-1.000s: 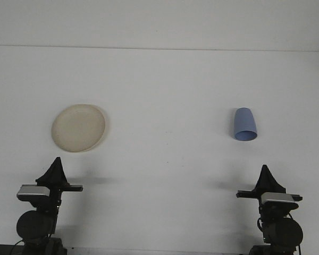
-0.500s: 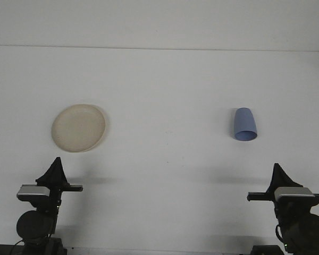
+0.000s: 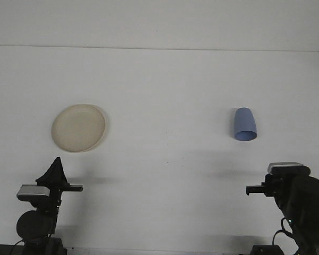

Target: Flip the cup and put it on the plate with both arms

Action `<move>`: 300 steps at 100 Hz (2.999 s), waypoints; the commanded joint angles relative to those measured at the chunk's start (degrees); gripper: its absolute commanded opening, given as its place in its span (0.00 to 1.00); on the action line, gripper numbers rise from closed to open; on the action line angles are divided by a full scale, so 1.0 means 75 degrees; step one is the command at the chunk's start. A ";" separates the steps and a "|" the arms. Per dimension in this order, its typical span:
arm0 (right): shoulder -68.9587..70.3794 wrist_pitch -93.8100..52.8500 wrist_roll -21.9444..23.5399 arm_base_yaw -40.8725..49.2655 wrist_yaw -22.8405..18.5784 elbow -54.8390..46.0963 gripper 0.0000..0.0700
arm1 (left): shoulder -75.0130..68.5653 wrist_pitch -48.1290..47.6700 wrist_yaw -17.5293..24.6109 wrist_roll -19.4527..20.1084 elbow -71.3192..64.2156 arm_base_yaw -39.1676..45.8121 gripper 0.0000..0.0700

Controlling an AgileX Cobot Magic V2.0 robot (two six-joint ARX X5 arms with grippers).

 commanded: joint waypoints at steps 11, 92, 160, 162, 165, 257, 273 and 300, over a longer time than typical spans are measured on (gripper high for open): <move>0.0157 -0.0050 0.0134 0.0006 -0.0026 0.0131 0.00 | -0.0009 0.0085 0.0026 0.0009 -0.0154 0.0000 0.02; 0.0178 0.0026 0.0131 0.0003 -0.0023 0.0140 0.80 | -0.0009 0.0085 0.0026 0.0009 -0.0154 0.0000 0.02; 0.1626 0.4319 -0.0026 -0.0329 -0.0032 -0.1259 0.80 | -0.0009 0.0085 0.0026 0.0009 -0.0154 0.0000 0.02; 0.1649 0.4511 0.0047 -0.0358 -0.0029 -0.1373 0.80 | -0.0009 0.0085 0.0026 0.0009 -0.0154 0.0000 0.02; 0.1687 0.4791 0.0134 -0.0402 -0.0026 -0.1533 0.80 | -0.0009 0.0085 0.0026 0.0009 -0.0154 0.0000 0.02; 0.5998 1.0360 -0.0251 -0.1405 -0.0973 -0.2710 0.78 | -0.0009 0.0085 0.0026 0.0009 -0.0154 0.0000 0.02; 0.6627 1.1138 -0.0280 -0.1469 -0.1043 -0.2687 0.76 | -0.0009 0.0085 0.0026 0.0009 -0.0154 0.0000 0.02; 0.7455 1.1841 -0.0280 -0.1667 -0.1434 -0.2401 0.76 | -0.0009 0.0085 0.0026 0.0009 -0.0154 0.0000 0.02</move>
